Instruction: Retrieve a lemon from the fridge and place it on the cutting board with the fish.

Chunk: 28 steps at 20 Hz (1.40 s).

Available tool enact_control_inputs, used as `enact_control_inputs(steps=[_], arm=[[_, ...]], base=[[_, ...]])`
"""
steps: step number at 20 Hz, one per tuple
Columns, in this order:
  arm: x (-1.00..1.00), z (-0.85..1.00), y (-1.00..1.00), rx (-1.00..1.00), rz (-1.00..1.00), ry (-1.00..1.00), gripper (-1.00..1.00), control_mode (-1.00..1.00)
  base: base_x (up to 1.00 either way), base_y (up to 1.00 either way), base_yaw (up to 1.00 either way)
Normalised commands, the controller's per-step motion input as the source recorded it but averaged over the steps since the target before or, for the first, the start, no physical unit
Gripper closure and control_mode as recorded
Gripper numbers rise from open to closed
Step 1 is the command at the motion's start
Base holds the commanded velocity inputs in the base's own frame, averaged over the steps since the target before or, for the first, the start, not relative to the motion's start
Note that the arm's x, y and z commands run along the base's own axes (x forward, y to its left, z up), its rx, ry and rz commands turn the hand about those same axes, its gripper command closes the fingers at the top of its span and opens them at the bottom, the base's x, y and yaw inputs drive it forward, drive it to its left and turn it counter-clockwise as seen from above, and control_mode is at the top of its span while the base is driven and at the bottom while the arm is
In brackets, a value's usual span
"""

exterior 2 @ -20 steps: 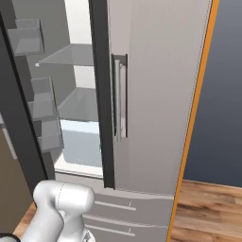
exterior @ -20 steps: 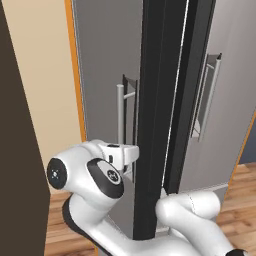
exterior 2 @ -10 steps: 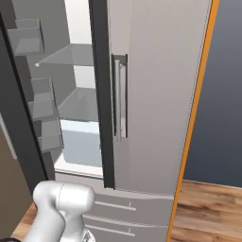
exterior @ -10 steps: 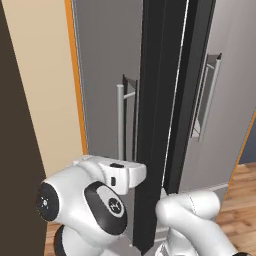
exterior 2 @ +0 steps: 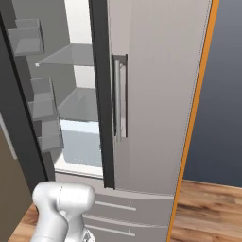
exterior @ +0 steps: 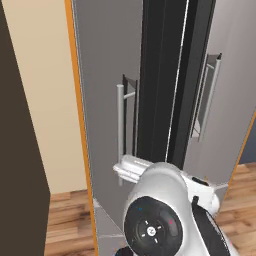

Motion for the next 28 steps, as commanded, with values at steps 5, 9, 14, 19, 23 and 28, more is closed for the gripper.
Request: enact_control_inputs(steps=[5, 9, 14, 19, 23, 28], arm=[[-0.94, 0.4, -0.96, 0.54, 0.07, -0.02, -1.0, -1.0], [-0.31, 0.21, -1.0, 0.71, 0.09, 0.02, -1.0, -1.0], [0.54, 0.13, -1.0, 0.76, 0.11, 0.03, -1.0, -1.0], [0.82, -0.04, -0.75, 0.73, 0.16, 0.12, -1.0, -1.0], [0.83, -0.23, -0.14, 0.35, 0.17, 0.05, -1.0, -1.0], [0.56, -0.17, 0.21, 0.05, 0.18, 0.02, -1.0, -1.0]], base=[[0.0, 0.0, 0.0], [0.0, 0.0, 0.0], [0.0, 0.0, 0.0], [0.0, 0.0, 0.0], [0.0, 0.0, 0.0], [0.0, 0.0, 0.0]])
